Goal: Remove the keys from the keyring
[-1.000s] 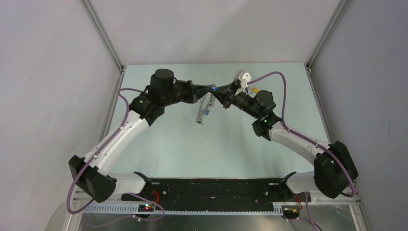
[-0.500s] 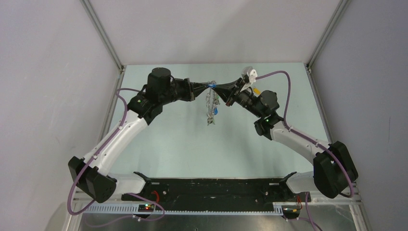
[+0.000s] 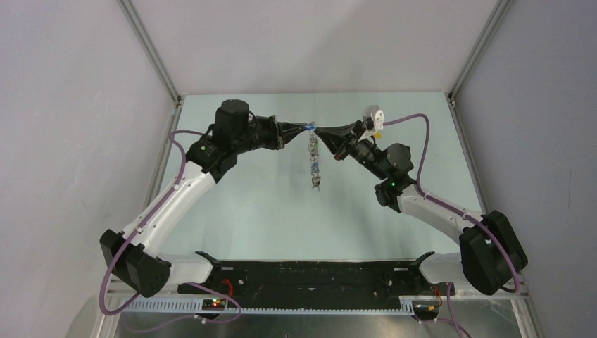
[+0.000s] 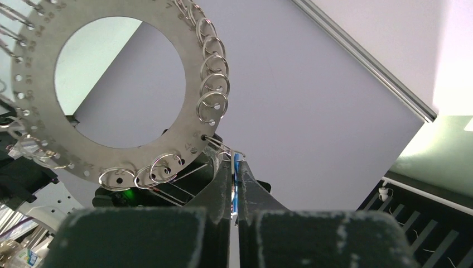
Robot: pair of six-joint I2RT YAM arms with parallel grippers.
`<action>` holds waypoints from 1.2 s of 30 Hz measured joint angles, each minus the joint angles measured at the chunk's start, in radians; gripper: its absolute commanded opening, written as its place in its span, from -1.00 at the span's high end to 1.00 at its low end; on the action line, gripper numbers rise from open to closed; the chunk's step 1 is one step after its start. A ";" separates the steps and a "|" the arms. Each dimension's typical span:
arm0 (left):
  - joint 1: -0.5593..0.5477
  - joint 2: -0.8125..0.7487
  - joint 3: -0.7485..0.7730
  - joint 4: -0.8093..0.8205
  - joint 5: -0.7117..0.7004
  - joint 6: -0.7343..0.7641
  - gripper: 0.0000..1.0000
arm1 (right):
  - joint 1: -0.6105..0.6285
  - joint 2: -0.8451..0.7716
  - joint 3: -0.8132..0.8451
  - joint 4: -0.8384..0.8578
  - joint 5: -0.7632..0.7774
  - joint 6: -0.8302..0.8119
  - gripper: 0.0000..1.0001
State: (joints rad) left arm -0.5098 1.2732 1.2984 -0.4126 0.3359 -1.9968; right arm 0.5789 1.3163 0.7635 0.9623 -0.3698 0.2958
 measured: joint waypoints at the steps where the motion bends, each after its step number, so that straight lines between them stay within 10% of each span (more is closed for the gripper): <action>1: 0.000 0.000 -0.003 0.000 0.006 0.000 1.00 | 0.000 -0.002 -0.013 0.019 0.002 -0.001 1.00; 13: -0.010 0.000 -0.010 -0.027 0.066 0.013 1.00 | 0.031 0.004 -0.190 0.344 -0.034 -0.201 1.00; 19: -0.005 0.000 -0.008 -0.042 0.053 0.030 0.99 | 0.048 0.039 -0.221 0.425 -0.037 -0.333 0.43; 36: 0.011 -0.002 -0.008 -0.029 -0.002 0.032 0.99 | 0.043 0.052 -0.093 0.243 -0.065 -0.367 0.24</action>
State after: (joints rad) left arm -0.4988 1.2716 1.2907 -0.4412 0.3344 -1.9648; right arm 0.6220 1.3682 0.6708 1.2053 -0.4347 -0.0715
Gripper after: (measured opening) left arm 0.014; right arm 0.373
